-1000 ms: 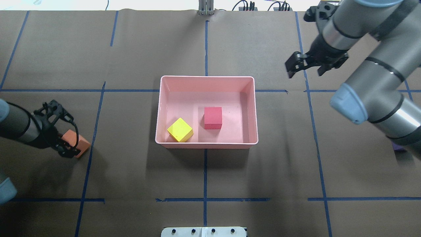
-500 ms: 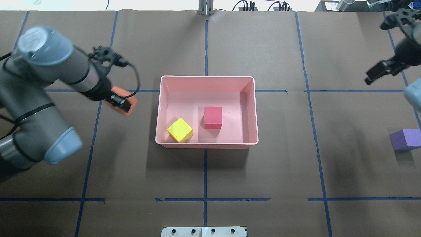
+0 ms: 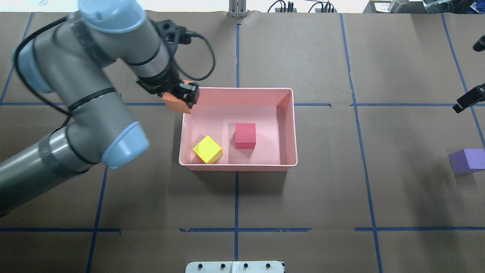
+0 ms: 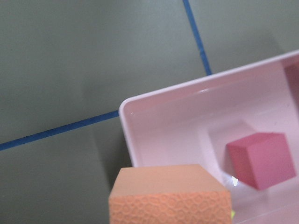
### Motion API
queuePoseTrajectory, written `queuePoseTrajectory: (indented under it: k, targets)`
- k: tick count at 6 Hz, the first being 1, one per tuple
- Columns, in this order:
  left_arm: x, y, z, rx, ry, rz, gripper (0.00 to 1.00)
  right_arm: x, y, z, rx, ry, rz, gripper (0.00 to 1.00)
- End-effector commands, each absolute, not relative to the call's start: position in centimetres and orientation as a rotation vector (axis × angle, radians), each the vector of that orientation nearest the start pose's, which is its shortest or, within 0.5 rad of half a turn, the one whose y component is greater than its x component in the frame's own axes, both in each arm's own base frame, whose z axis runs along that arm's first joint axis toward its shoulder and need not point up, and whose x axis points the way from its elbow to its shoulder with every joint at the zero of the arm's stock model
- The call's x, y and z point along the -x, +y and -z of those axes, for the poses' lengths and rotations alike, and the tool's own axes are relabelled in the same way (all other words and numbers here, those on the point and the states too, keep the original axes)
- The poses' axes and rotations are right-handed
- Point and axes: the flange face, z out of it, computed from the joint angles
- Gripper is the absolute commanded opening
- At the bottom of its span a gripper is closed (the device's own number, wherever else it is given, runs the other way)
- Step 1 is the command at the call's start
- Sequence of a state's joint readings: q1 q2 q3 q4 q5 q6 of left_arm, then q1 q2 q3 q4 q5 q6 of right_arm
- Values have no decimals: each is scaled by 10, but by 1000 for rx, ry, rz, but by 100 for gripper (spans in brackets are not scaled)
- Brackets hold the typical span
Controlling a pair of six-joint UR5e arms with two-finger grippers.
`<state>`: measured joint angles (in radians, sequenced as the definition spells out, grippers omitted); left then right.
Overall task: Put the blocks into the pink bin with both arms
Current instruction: 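Carry the orange cube with the left gripper and release it into the bin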
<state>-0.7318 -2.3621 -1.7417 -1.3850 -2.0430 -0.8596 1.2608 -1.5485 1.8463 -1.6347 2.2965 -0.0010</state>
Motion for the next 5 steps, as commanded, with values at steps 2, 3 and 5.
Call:
queuePoseTrajectory:
  k: [2, 3, 5]
  targets:
    - [-448, -496, -123, -169, 852, -116, 100, 76, -459, -560, -84, -759, 370, 100]
    - [-446, -495, -121, -172, 855, -117, 100, 72, -445, -583, -97, -764, 349, 100]
    - [-446, -495, -121, -174, 857, -118, 100, 68, -433, -626, -96, -788, 145, 99]
